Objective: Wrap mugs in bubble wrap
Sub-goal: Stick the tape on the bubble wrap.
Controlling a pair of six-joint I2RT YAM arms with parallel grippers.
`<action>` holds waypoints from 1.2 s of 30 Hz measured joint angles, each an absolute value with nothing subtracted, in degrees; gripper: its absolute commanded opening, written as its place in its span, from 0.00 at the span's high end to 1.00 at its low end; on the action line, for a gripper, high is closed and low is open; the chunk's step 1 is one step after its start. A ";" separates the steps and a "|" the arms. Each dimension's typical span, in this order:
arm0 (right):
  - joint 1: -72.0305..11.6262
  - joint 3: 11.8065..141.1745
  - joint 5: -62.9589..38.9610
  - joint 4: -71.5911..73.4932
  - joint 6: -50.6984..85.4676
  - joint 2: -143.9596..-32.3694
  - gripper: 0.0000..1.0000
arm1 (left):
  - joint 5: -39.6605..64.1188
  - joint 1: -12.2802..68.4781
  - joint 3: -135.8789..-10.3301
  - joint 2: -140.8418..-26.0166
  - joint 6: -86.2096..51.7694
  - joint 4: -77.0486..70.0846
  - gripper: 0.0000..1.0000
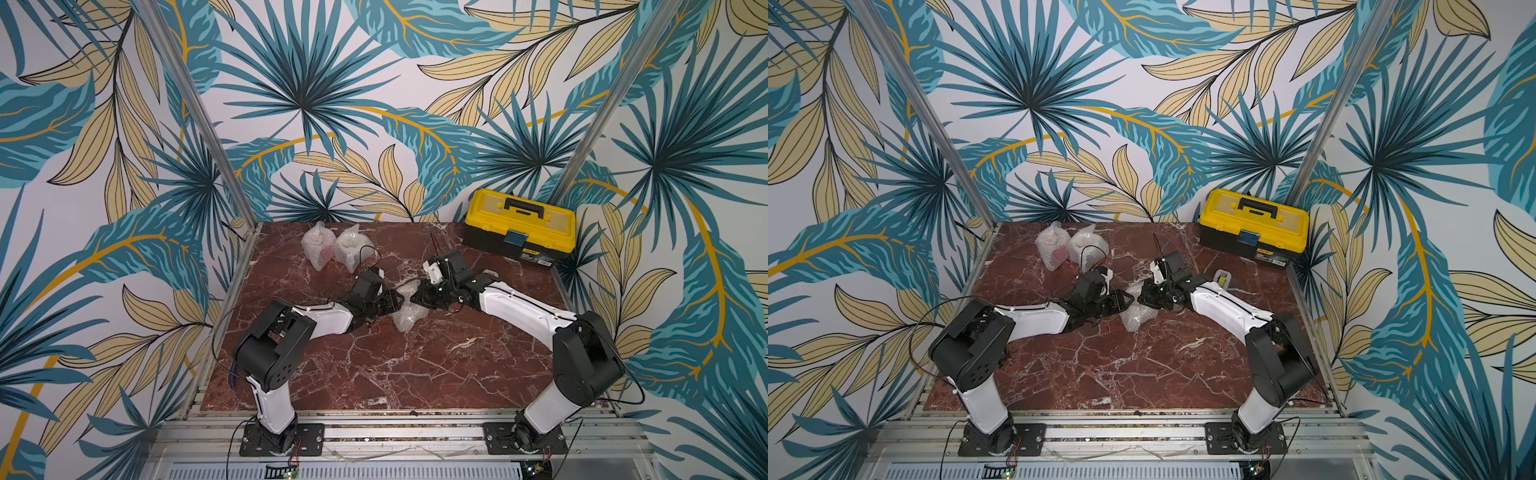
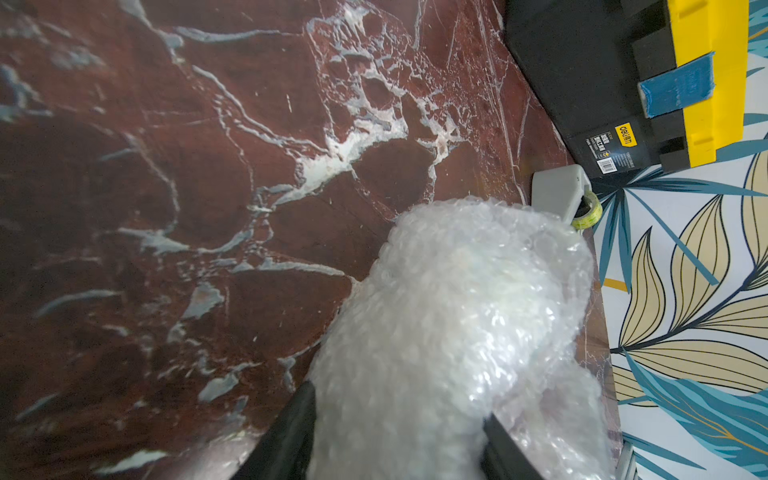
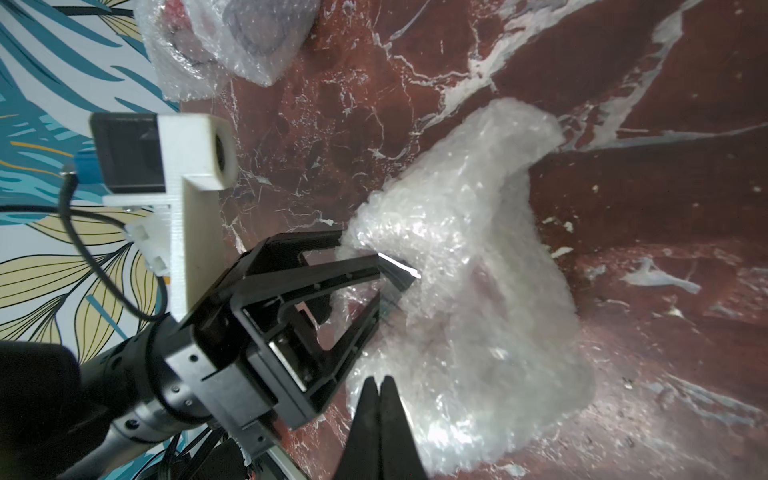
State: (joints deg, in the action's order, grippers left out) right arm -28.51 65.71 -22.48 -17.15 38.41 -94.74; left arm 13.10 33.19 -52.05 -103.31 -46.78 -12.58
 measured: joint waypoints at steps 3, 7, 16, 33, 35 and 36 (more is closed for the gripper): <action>-28.58 64.69 -23.99 -15.05 39.07 -95.09 1.00 | 13.10 33.19 -52.05 -103.31 -46.78 -12.58 0.47; -28.60 62.54 -24.08 -13.61 40.10 -96.66 1.00 | 13.15 33.19 -52.07 -103.50 -46.78 -12.58 0.47; -28.60 63.66 -23.64 -12.51 41.80 -100.71 1.00 | 13.28 33.21 -52.07 -103.61 -46.76 -12.58 0.47; -28.75 57.65 -25.47 -13.10 41.30 -89.52 1.00 | 13.80 33.61 -52.27 -103.74 -46.78 -12.58 0.47; -28.75 56.07 -26.98 -11.64 41.32 -88.77 1.00 | 13.80 33.61 -52.27 -103.74 -46.78 -12.58 0.47; -28.75 55.20 -27.59 -11.05 41.32 -88.49 1.00 | 13.80 33.61 -52.27 -103.74 -46.78 -12.58 0.47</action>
State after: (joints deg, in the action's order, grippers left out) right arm -28.75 55.20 -27.59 -11.05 41.32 -88.49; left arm 13.80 33.61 -52.27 -103.74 -46.78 -12.58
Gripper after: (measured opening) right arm 0.046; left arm 0.529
